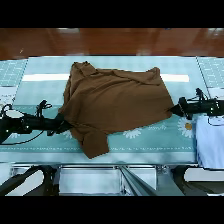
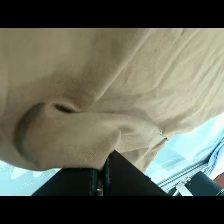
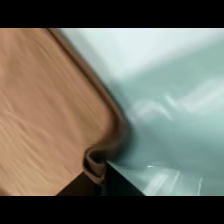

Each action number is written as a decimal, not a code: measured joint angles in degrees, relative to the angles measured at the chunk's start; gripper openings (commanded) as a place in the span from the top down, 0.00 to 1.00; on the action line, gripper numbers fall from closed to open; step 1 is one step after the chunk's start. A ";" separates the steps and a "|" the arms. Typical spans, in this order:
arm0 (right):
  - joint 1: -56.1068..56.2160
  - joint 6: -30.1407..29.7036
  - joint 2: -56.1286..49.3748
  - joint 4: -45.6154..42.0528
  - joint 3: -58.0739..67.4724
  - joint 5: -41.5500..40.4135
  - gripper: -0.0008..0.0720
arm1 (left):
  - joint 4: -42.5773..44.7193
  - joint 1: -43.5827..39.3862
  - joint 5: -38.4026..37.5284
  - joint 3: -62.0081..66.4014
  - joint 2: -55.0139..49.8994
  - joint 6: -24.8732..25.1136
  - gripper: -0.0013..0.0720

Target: Fold the shirts.

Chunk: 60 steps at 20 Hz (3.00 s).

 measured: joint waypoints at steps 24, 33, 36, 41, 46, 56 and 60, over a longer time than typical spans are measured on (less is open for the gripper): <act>6.36 14.91 31.85 -17.55 69.29 11.63 0.95 | 6.45 0.13 -0.31 81.35 15.21 -6.47 0.94; 6.38 15.93 52.78 -27.56 53.42 18.56 0.95 | 29.59 0.13 -19.02 82.40 31.47 -12.48 0.93; 6.38 16.37 55.06 -28.50 48.52 18.93 0.95 | 32.30 0.11 -22.80 78.88 32.83 -14.03 0.93; 6.38 14.95 51.43 -24.81 39.19 17.99 0.95 | 31.06 0.09 -23.26 62.47 30.93 -15.23 0.93; 6.45 9.20 39.47 -16.15 26.71 11.72 0.95 | 23.74 0.04 -9.01 42.32 22.67 -14.51 0.93; 6.86 -1.25 -0.81 2.60 30.08 -4.81 0.95 | 9.92 -5.14 25.07 42.42 -16.44 -8.20 0.93; 8.70 -0.11 -12.35 3.98 38.10 -6.99 0.95 | 9.42 -7.04 28.50 50.51 -28.46 -7.72 0.93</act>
